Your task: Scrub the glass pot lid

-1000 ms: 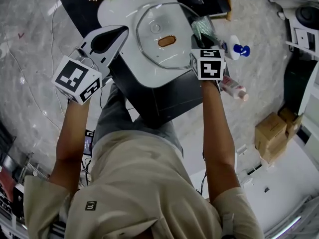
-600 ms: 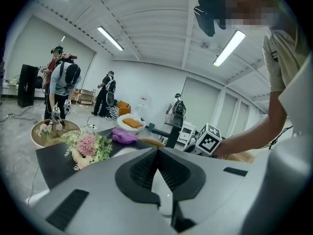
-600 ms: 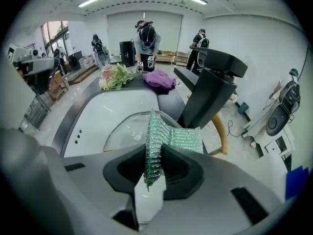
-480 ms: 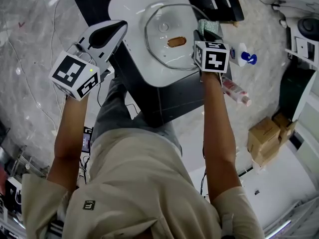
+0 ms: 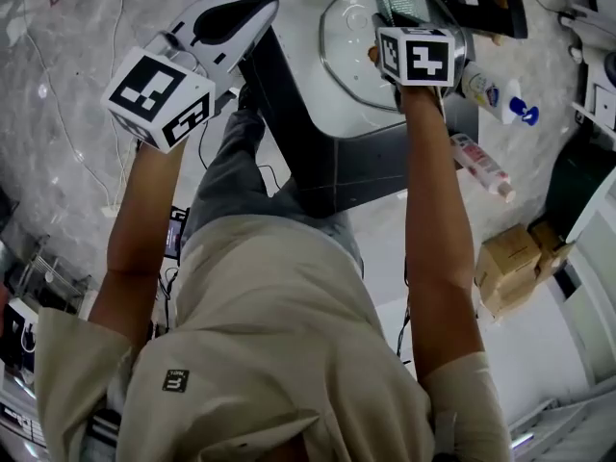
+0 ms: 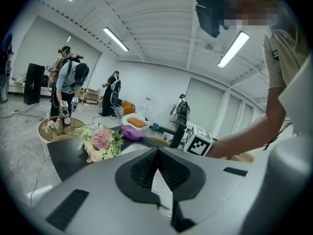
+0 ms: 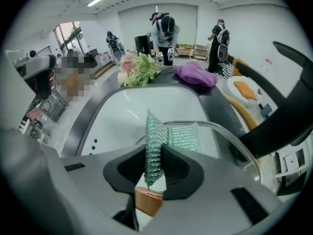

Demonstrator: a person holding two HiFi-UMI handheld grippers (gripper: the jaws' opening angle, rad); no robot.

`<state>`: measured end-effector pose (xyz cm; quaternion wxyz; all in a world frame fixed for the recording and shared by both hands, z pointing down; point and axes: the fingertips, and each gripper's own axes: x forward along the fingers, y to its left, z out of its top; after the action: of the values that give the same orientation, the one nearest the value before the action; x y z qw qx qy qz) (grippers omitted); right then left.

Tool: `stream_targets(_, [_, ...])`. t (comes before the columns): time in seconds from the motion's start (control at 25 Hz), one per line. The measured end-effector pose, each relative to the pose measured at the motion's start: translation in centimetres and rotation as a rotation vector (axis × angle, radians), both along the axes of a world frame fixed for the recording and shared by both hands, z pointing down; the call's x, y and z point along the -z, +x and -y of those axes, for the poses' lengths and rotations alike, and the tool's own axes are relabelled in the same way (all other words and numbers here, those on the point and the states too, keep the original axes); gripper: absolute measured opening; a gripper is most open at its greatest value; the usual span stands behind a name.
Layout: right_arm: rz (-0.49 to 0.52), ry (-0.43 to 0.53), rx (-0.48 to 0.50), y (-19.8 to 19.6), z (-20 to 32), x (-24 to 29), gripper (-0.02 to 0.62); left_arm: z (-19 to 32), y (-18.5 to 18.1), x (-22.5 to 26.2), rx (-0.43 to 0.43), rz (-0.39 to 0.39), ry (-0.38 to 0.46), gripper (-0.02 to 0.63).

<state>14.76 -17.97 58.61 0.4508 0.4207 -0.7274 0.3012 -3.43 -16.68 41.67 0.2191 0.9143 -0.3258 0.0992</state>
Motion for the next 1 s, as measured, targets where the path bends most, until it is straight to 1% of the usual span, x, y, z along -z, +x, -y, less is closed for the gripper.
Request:
stream_targets(0.08, [-0.047,-0.003,0.070,-1.9,-0.3,-0.8,0.091,-0.1,-0.4,-0.2,0.005,-0.006,-0.001,0.015])
stream_targets(0.2, [-0.120,0.017,0.201,-4.5,-0.9,-1.1,0.089,-0.2,-1.1,-0.6,0.012,-0.008,-0.006,0.015])
stream_targets(0.28, [-0.129,-0.001,0.267,-6.3,-2.1,-1.9,0.089,-0.2,-1.4,-0.9,0.016,-0.006,-0.009,0.015])
stream_targets(0.4, [-0.117,-0.058,0.324,-8.4,-4.9,-3.8,0.089,-0.3,-1.9,-1.1,0.022,-0.003,-0.013,0.015])
stream_targets(0.48, [-0.112,-0.080,0.340,-9.2,-6.3,-4.6,0.089,-0.3,-2.1,-1.0,0.023,-0.003,-0.012,0.015])
stream_targets(0.6, [-0.110,-0.114,0.341,-9.2,-8.2,-5.6,0.089,-0.3,-2.1,-0.9,0.004,0.007,-0.002,0.015])
stream_targets(0.76, [-0.117,-0.156,0.337,-7.8,-10.7,-6.4,0.089,-0.2,-2.1,-0.7,-0.030,0.031,0.011,0.015])
stream_targets(1.0, [-0.119,-0.196,0.275,-4.6,-13.7,-6.0,0.089,-0.4,-1.4,0.3,-0.054,0.037,0.023,0.015])
